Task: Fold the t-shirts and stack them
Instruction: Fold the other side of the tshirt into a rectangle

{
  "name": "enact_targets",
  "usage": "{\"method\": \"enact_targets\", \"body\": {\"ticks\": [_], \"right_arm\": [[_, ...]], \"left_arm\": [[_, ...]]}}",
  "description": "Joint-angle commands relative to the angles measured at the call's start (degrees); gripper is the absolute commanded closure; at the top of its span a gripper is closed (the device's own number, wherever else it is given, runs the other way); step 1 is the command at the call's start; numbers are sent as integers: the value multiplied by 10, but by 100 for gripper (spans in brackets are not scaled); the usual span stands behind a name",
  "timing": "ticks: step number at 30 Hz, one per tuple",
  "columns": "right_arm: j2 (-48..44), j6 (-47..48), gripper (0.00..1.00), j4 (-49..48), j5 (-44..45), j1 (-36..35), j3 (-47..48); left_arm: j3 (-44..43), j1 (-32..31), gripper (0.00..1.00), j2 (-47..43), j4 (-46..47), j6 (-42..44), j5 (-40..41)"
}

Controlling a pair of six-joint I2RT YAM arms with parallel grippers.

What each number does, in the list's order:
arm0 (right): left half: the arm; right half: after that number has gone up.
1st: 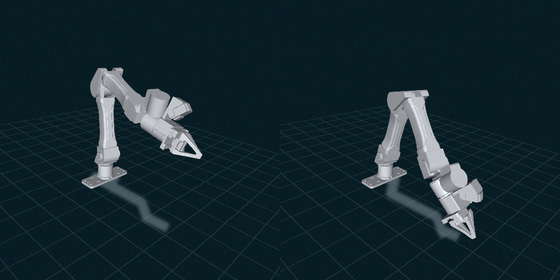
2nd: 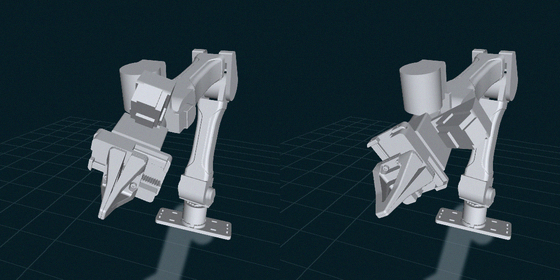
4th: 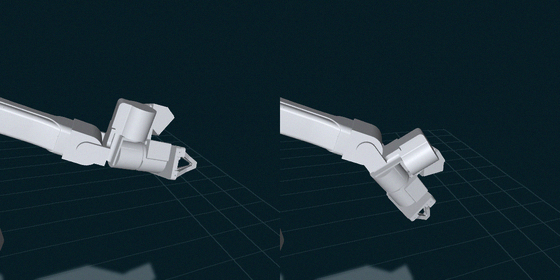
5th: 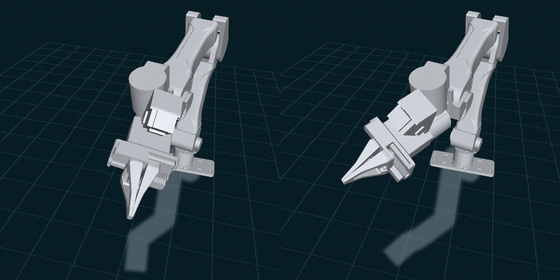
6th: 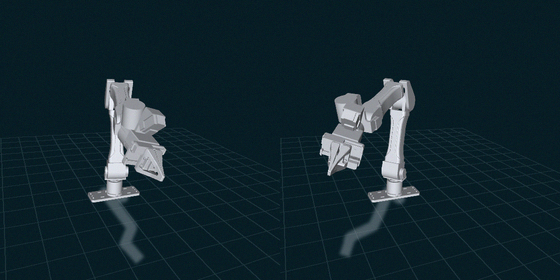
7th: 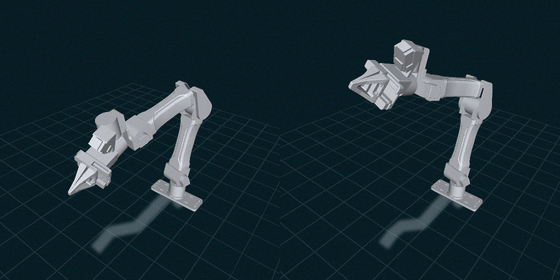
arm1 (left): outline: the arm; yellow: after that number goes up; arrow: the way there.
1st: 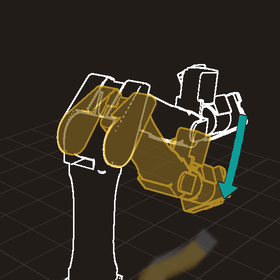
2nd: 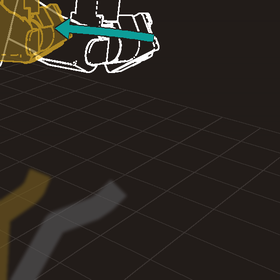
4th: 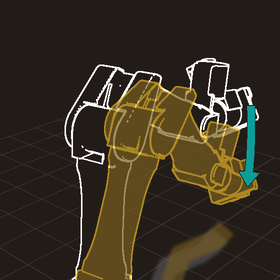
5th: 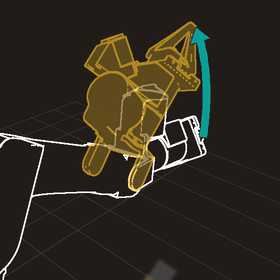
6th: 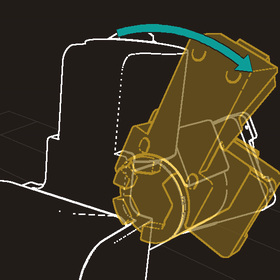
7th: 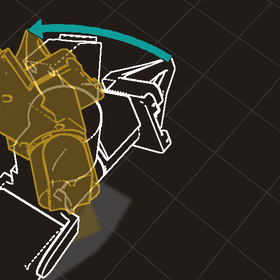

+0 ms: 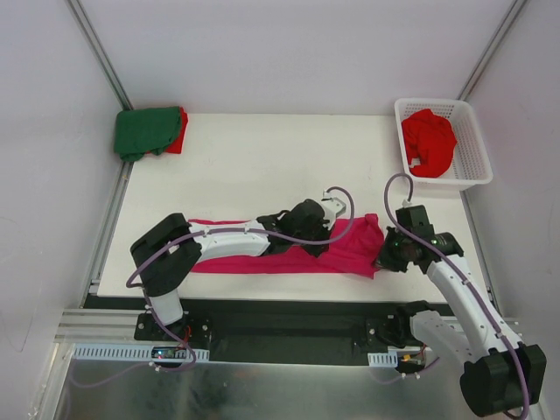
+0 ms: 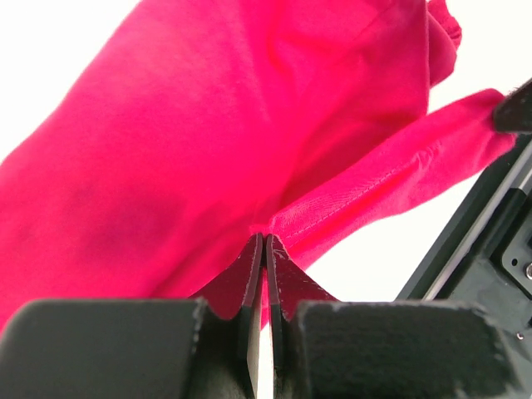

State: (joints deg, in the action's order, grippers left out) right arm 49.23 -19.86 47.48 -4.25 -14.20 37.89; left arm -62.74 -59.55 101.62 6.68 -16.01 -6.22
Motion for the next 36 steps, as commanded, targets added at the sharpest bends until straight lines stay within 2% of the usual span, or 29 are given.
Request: {"method": "enact_targets", "body": {"ticks": [1, 20, 36], "right_arm": [[24, 18, 99, -19, 21, -4, 32], [170, 68, 99, -71, 38, -12, 136], [264, 87, 99, -118, 39, -17, 157]], "left_arm": [[23, 6, 100, -47, -7, -1, 47], [61, 7, 100, -81, -8, -17, 109], [46, 7, 100, -44, -11, -24, 120]]}}
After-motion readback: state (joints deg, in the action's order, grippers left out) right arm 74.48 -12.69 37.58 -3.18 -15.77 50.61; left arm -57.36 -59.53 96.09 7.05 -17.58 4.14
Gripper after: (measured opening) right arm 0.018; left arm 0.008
